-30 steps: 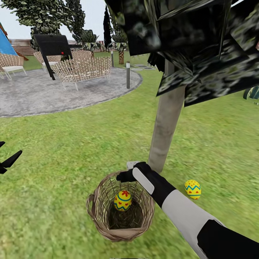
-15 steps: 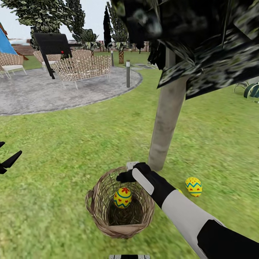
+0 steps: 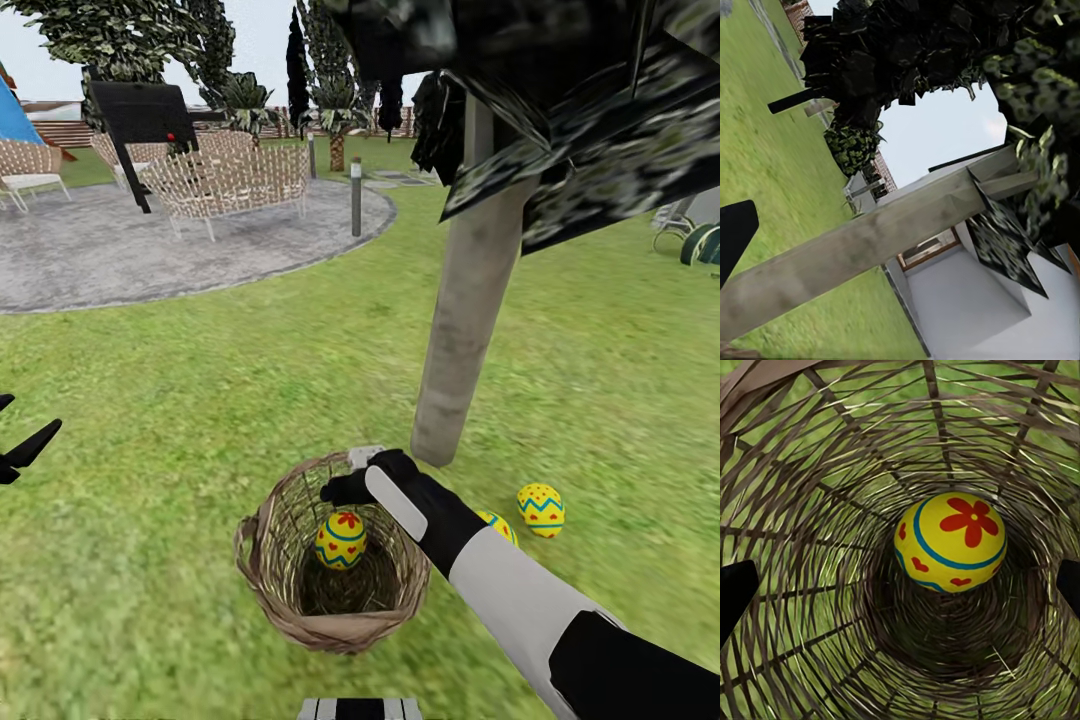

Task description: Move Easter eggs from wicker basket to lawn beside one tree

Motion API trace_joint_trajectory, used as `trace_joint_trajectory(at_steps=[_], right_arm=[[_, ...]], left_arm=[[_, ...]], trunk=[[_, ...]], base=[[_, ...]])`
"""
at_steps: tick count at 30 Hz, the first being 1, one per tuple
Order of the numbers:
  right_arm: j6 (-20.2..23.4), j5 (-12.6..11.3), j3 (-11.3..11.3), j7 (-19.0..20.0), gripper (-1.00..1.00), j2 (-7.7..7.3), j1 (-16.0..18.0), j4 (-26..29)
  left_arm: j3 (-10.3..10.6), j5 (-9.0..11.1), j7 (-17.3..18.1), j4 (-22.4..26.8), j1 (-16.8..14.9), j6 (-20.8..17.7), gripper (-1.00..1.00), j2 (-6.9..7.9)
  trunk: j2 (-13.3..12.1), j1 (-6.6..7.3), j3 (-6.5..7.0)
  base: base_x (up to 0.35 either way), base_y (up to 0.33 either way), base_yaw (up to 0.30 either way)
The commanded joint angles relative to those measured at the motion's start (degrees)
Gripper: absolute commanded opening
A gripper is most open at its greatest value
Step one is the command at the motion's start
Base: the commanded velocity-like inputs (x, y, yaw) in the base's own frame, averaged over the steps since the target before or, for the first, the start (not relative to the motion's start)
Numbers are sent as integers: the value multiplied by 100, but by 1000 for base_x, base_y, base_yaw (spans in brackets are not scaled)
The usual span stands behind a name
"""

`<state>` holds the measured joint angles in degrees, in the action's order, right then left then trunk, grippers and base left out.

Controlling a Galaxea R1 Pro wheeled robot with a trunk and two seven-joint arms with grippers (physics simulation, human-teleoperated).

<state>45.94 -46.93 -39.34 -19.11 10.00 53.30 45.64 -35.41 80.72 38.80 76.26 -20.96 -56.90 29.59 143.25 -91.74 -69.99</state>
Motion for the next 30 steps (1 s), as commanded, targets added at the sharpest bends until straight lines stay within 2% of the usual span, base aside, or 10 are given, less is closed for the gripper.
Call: trace_joint_trajectory(at_steps=[1,13,30], right_arm=[[6,-60,-11,-57,100,0,5,8],[2,-52,-12,-94,100,0,5,9],[2,-53,-12,-128,100,0,22,16]], left_arm=[[-7,-13,23,-4,-4,-23,100,1],[-1,-8,23,-12,-4,-23,100,-6],[-1,-13,22,-15,-4,-23,100,-6]], trunk=[[2,1,-13],[2,1,-123],[2,1,-281]], base=[[0,0,0],[0,0,15],[0,0,92]])
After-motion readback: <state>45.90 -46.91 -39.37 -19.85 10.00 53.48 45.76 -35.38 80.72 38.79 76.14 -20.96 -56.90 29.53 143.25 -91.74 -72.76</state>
